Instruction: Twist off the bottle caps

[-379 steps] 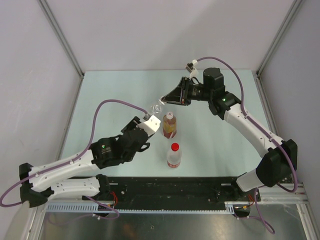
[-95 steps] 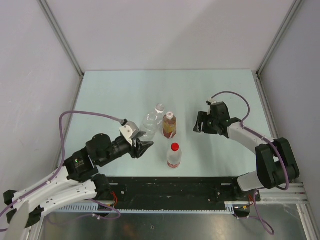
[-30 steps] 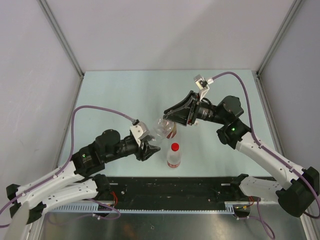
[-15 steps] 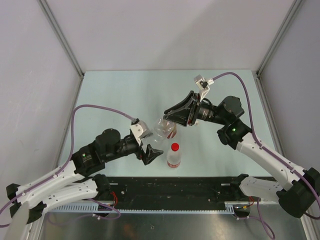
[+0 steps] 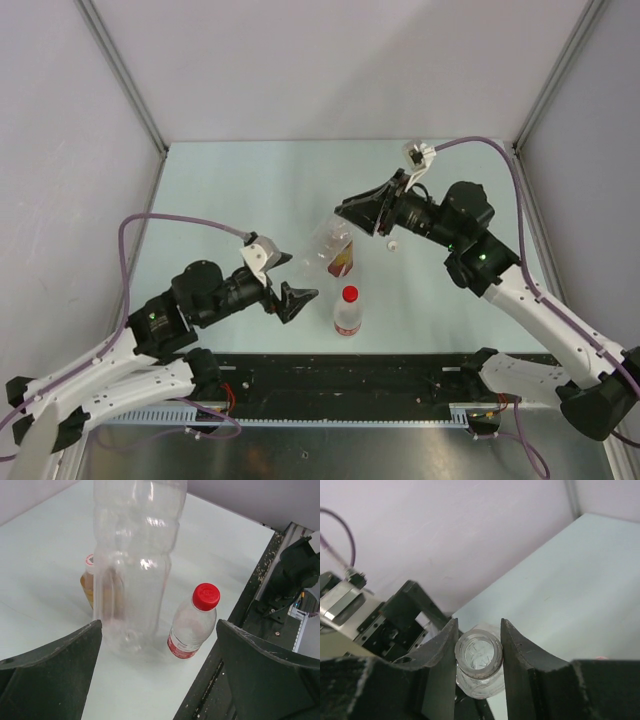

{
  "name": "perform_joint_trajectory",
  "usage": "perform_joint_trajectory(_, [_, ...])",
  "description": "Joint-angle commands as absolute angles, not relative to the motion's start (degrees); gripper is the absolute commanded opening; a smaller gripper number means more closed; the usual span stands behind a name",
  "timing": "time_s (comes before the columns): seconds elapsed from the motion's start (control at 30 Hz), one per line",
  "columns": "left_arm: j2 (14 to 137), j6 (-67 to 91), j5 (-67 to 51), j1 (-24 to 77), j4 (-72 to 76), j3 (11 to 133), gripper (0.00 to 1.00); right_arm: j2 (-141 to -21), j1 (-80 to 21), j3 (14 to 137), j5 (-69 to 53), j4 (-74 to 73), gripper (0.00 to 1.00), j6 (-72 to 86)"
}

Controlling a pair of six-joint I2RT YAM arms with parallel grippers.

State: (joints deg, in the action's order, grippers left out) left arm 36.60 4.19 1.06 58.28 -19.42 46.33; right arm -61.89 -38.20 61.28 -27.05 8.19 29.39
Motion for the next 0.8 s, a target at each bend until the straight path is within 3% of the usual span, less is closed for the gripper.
perform_joint_trajectory(0.0, [34.9, 5.0, 4.0, 58.1, -17.7, 46.7, 0.99, -58.8, -38.0, 67.0, -15.5, 3.0, 0.00, 24.4])
perform_joint_trajectory(0.37, [37.1, 5.1, 3.7, 58.1, -17.7, 46.0, 0.99, -53.6, -34.4, 69.3, 3.8, -8.7, 0.00, 16.8])
perform_joint_trajectory(0.77, [38.4, 4.5, 4.5, 58.1, -17.7, 45.8, 0.99, -55.3, -20.0, 68.0, 8.3, -21.0, 0.00, 18.0])
